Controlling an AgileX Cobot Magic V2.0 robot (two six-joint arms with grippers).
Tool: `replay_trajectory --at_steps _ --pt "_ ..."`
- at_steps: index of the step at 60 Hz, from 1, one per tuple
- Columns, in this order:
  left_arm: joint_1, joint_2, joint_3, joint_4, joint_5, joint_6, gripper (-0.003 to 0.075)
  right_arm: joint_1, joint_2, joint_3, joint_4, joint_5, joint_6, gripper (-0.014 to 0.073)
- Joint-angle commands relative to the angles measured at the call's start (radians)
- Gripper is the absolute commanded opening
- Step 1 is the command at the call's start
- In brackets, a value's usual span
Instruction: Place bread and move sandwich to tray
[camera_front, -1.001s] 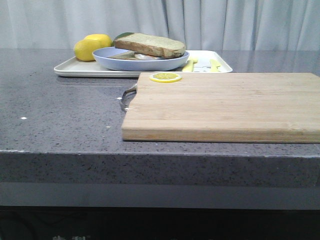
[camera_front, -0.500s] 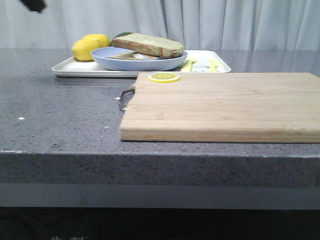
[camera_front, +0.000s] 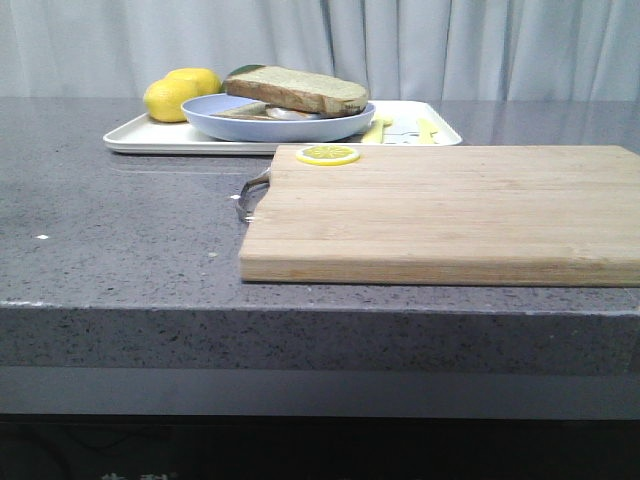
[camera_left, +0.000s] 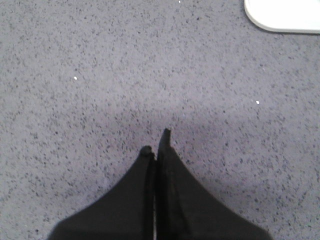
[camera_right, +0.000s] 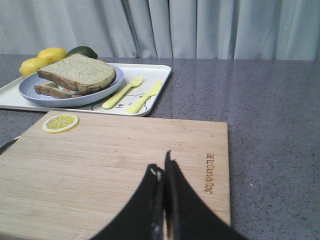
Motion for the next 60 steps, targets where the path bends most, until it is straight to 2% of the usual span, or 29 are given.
replay_trajectory --at_steps 1,13,20,37,60 --pt "0.002 -0.114 0.081 -0.016 -0.17 -0.012 -0.0019 -0.006 0.007 -0.027 0.001 -0.085 -0.003 -0.0074" --pt "0.002 -0.375 0.325 -0.049 -0.385 -0.012 -0.0019 -0.006 0.007 -0.027 0.001 -0.085 -0.003 -0.0074" --pt "0.002 -0.531 0.409 -0.086 -0.452 -0.012 -0.0019 -0.006 0.007 -0.027 0.001 -0.085 -0.003 -0.0074" --pt "0.002 -0.784 0.505 -0.086 -0.407 -0.012 -0.0019 -0.006 0.007 -0.027 0.001 -0.085 -0.003 -0.0074" --pt "0.002 -0.804 0.505 -0.086 -0.411 -0.012 -0.0019 -0.006 0.007 -0.027 0.001 -0.085 -0.003 -0.0074"
